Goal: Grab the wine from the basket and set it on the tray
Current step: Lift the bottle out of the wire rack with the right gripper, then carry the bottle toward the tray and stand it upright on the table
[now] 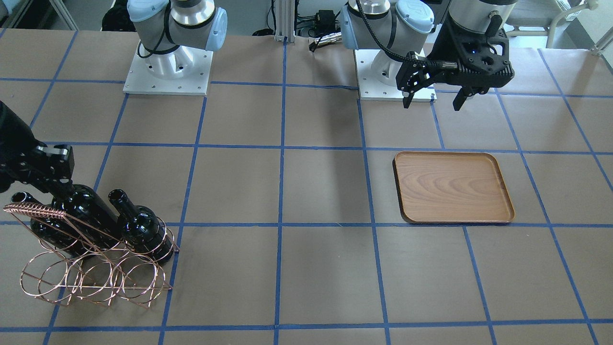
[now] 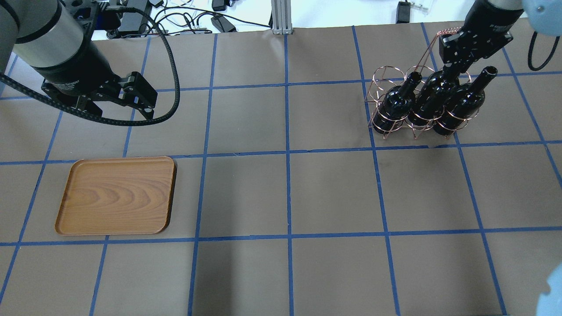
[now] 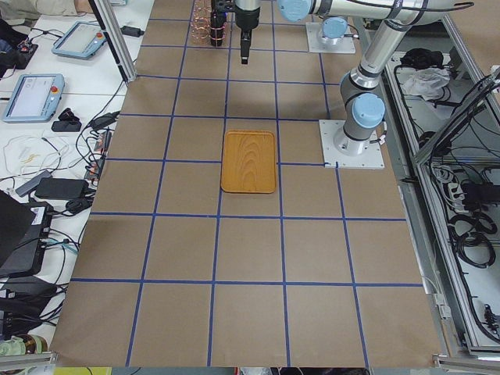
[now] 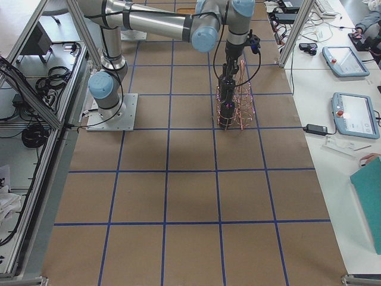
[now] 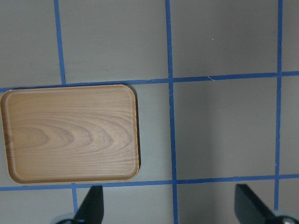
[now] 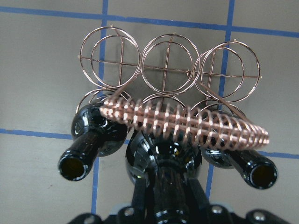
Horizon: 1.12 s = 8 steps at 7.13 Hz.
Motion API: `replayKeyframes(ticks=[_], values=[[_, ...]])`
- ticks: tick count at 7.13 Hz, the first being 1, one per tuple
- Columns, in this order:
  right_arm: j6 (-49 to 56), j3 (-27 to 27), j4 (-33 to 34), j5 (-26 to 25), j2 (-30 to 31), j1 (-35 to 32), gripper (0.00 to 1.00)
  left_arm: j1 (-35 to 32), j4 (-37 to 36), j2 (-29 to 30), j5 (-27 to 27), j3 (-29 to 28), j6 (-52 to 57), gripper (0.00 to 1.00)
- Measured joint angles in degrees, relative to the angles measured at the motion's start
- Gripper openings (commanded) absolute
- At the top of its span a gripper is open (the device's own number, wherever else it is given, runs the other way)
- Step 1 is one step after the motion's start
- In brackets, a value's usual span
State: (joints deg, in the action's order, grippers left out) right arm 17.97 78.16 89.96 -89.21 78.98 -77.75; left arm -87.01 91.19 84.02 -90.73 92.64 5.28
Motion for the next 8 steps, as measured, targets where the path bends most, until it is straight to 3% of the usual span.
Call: replayKeyframes(ticks=[2,4,6,8], values=[[-3.2,-4.1,-11.0,-0.7,6.4,-1.9,0.00,0.0,0.0,0.0,0.0,0.0,0.0,1.00],[-14.4,-4.4,-16.0,-2.2,10.6,-9.7,0.00,0.1,-0.1,0.0,0.0,0.0,0.0,1.00],[-32.5,-2.2,-14.9,-0.8,10.1,-23.1,0.01,1.3,-0.2,0.0,0.0,-0.1,0.1,1.00],[-47.7,1.0,-6.4,0.6,4.2,-35.4,0.01,4.2,-0.2,-0.2,-0.1,-0.3,0.2,1.00]])
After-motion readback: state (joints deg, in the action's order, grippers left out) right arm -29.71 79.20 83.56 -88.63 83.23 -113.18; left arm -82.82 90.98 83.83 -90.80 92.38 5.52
